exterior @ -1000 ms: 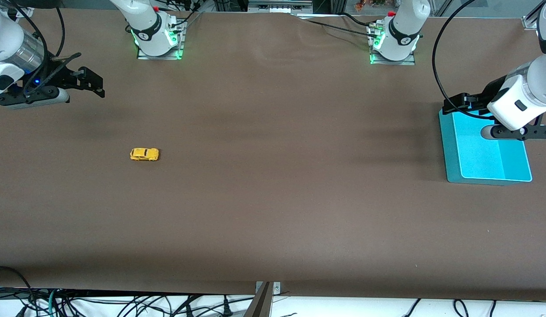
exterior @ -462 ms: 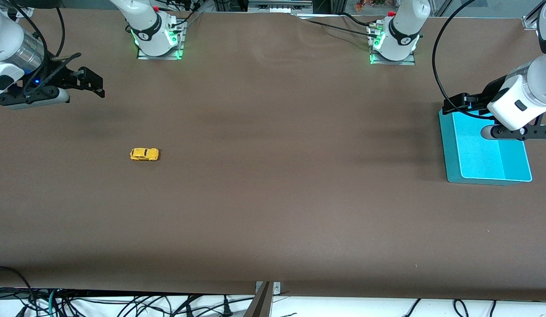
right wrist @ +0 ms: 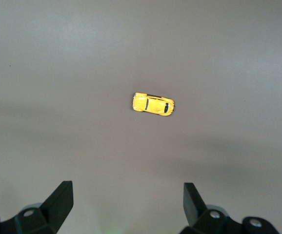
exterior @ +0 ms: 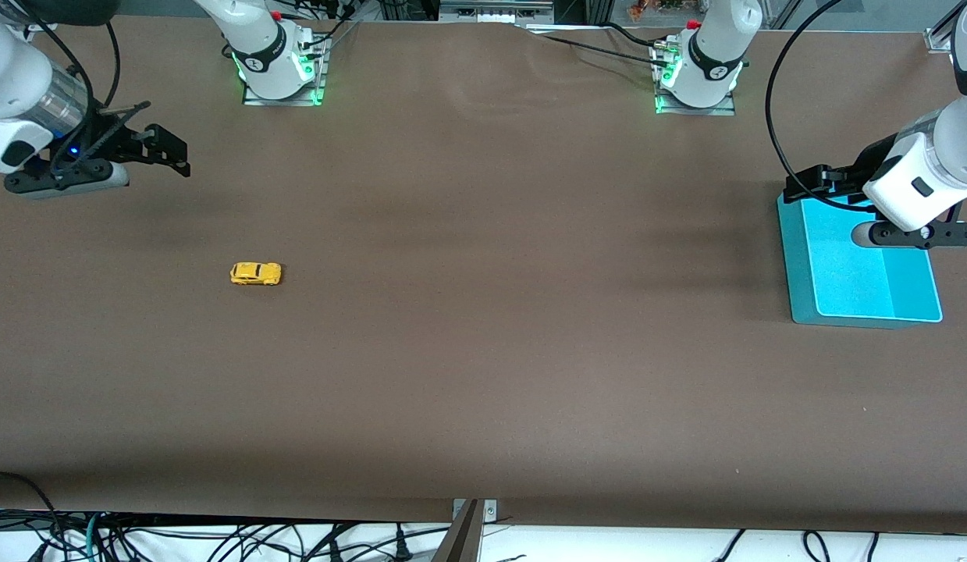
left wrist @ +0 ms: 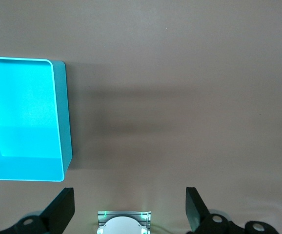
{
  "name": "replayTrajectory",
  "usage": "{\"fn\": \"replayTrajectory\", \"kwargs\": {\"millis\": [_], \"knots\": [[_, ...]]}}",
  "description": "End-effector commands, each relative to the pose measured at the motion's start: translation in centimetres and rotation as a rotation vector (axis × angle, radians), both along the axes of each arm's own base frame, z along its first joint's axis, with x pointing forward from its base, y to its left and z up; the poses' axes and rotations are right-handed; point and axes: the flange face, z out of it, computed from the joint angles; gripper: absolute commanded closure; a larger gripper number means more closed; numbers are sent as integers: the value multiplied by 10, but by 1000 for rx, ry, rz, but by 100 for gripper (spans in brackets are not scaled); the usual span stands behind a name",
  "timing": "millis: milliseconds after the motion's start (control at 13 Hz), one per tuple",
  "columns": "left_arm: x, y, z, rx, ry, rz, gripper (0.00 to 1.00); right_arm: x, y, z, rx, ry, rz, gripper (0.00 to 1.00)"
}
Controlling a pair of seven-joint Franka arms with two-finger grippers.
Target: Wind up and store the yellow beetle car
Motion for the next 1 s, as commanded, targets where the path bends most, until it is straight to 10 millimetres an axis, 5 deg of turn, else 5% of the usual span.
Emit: {"fn": "replayTrajectory", "kwargs": {"millis": [0, 462, 923], "knots": [[3, 1, 3, 6, -8, -1, 0, 3, -3, -49, -5, -19, 109, 0], [3, 1, 3, 7, -7, 0, 0, 7, -8, -174, 5, -118, 535, 0], [2, -4, 3, -17, -9, -102, 0, -1, -18, -259, 8, -160, 1065, 0]]}}
